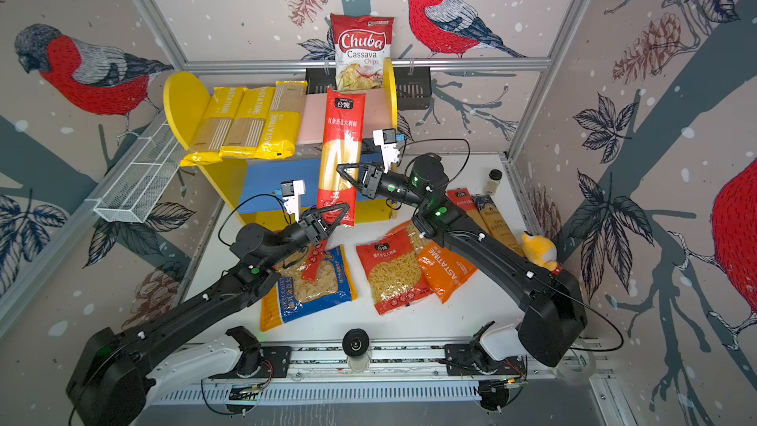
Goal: Arrange pasta packages on shelves
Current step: Place the pasta bag on the shelf.
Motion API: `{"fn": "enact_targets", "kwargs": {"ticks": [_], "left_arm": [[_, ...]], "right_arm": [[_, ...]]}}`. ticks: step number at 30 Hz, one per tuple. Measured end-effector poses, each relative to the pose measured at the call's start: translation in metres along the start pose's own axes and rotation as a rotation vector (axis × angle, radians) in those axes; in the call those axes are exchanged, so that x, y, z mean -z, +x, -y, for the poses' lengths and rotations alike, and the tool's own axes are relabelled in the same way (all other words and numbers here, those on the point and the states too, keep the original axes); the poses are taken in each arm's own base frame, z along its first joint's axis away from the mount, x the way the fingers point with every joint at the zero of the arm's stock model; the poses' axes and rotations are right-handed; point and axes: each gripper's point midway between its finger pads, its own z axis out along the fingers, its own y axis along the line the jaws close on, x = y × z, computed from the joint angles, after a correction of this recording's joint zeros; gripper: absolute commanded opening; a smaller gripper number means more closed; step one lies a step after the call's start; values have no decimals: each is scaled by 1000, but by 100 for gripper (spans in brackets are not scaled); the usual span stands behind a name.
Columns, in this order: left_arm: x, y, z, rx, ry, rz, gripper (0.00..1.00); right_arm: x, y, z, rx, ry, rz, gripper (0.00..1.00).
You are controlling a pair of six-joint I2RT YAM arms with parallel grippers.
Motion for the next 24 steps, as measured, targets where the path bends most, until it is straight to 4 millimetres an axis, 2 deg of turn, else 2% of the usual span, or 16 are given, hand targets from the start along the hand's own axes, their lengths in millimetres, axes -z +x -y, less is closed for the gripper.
{"fn": "enact_targets", "kwargs": {"ticks": [4, 10, 16, 20, 24], "left_arm": [[2, -8, 3, 4, -5, 33, 15], [-3, -21, 6, 24, -32, 59, 8], [-9, -35, 7, 31, -71, 86, 2], [-9, -42, -6, 62, -111, 112, 1], [-8, -52, -23, 109, -175, 139, 1]], "right_arm": [[-6, -5, -1, -3, -16, 10, 22], [-11, -13, 8, -6, 8, 45, 39], [-8, -24, 6, 16, 6, 91, 60], [0, -26, 9, 18, 26, 108, 67], [12, -27, 11, 17, 55, 127, 68]]}}
